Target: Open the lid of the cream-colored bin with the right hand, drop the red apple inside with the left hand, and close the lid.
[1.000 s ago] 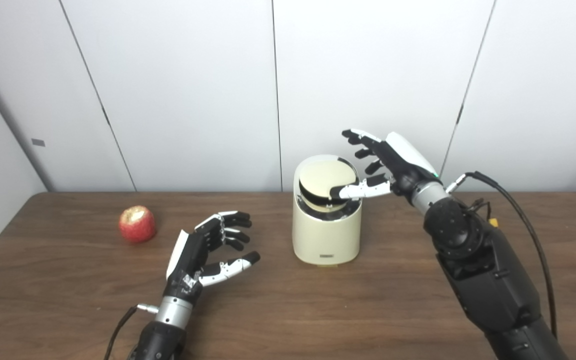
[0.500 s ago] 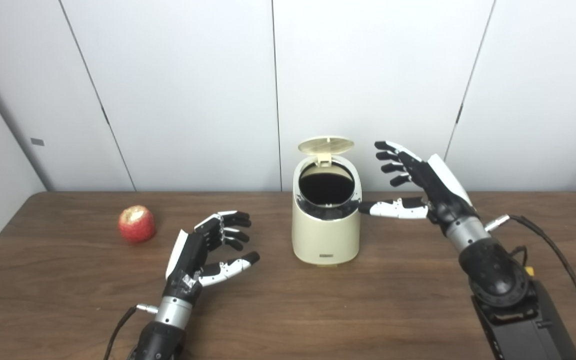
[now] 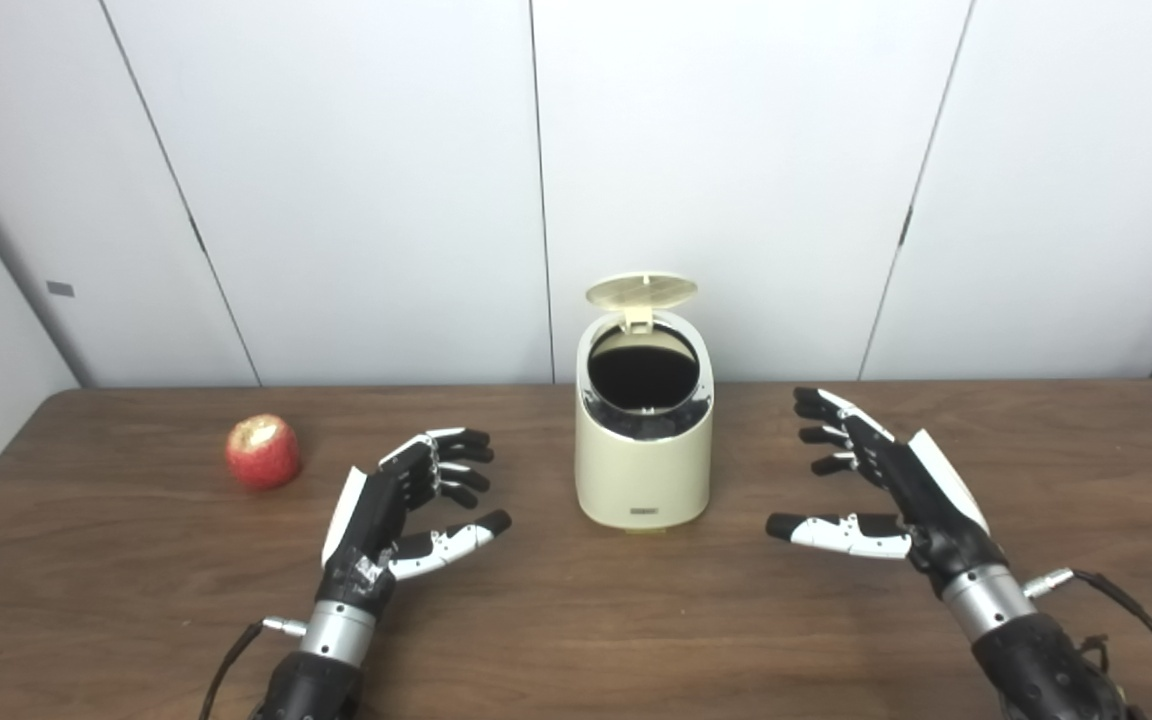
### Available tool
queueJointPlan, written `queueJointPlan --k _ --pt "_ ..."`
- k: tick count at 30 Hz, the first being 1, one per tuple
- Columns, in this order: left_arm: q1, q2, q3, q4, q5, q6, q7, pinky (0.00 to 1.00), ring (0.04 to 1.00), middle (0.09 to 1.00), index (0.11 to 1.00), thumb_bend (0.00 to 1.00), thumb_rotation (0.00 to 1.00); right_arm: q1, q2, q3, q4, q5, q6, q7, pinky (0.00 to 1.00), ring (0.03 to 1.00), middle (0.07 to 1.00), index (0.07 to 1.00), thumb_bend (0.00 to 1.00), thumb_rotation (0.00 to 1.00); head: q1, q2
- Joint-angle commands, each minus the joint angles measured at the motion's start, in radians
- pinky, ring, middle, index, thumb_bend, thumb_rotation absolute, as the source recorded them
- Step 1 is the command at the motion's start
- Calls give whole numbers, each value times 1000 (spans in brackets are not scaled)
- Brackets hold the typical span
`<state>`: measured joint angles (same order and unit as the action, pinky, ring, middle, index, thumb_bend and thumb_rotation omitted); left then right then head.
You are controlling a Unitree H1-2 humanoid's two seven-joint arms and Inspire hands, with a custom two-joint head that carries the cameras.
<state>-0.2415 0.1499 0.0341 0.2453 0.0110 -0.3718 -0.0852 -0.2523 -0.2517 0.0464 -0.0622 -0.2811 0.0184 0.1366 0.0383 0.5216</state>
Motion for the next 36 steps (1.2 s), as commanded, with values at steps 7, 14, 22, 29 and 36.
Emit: queueJointPlan --k 7,14,22,29,36 --pt "27 -47 63 -115 117 -59 159 529 624 696 712 704 94 -1 -6 -15 0 45 -75 -17 736 841 888 906 771 249 138 -43" --pt "53 -48 85 -192 150 -41 196 520 656 728 744 705 94 21 -22 -21 -28 43 -33 -7 776 855 900 911 738 141 265 -98" --pt "63 -35 149 -278 237 25 276 616 763 795 800 728 168 31 -20 -38 -101 86 80 24 763 861 922 934 706 114 339 -128" --pt "31 44 208 -334 229 117 276 658 817 839 839 756 184 30 -19 -38 -101 97 67 24 622 793 875 890 737 197 363 -139" --pt "-6 125 224 -353 246 174 269 656 793 829 843 763 207 20 -19 -39 -70 82 31 6 517 750 853 853 840 348 376 -136"
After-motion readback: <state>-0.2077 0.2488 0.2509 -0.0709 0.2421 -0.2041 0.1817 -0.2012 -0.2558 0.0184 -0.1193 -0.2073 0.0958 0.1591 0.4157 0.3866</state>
